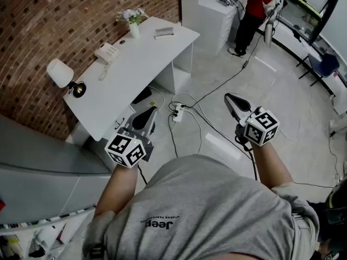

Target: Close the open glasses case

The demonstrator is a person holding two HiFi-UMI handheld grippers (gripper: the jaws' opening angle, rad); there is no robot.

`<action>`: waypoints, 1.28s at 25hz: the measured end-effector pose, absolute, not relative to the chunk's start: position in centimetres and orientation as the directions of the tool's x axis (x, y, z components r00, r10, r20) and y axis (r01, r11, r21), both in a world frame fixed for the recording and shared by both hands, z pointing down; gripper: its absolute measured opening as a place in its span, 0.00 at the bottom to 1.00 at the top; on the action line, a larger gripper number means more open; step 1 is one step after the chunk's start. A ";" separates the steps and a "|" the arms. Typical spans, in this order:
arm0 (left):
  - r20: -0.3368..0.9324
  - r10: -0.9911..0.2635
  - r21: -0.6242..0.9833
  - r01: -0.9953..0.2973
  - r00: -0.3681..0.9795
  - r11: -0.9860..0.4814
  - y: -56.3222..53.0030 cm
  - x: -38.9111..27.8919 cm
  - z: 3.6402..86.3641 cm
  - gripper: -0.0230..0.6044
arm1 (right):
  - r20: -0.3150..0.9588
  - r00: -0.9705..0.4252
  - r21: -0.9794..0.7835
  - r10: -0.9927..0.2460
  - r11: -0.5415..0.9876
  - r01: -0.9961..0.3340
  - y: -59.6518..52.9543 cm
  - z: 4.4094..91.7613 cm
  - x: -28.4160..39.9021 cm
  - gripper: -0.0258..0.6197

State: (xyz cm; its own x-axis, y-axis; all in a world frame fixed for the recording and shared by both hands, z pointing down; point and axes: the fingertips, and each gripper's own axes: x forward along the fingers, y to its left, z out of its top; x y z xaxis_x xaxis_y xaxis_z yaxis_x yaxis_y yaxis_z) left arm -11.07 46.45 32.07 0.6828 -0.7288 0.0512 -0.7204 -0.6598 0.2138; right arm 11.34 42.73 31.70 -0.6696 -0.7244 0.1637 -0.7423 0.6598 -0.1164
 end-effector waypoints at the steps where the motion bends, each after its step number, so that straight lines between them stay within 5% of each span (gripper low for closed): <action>1: 0.051 -0.728 0.214 -0.720 0.683 -0.660 46.5 -11.0 32.1 0.03 | 0.164 -0.671 -0.120 -0.723 0.660 -0.741 42.7 31.7 11.4 0.05; 24: 0.032 -0.783 0.179 -0.774 0.622 -0.607 45.7 -0.2 30.1 0.03 | 0.134 -0.731 -0.099 -0.669 0.725 -0.682 40.4 29.4 21.5 0.05; 32: 0.058 -0.791 0.183 -0.785 0.610 -0.592 43.1 -0.5 31.4 0.03 | 0.128 -0.767 -0.120 -0.629 0.758 -0.641 37.4 30.6 20.4 0.05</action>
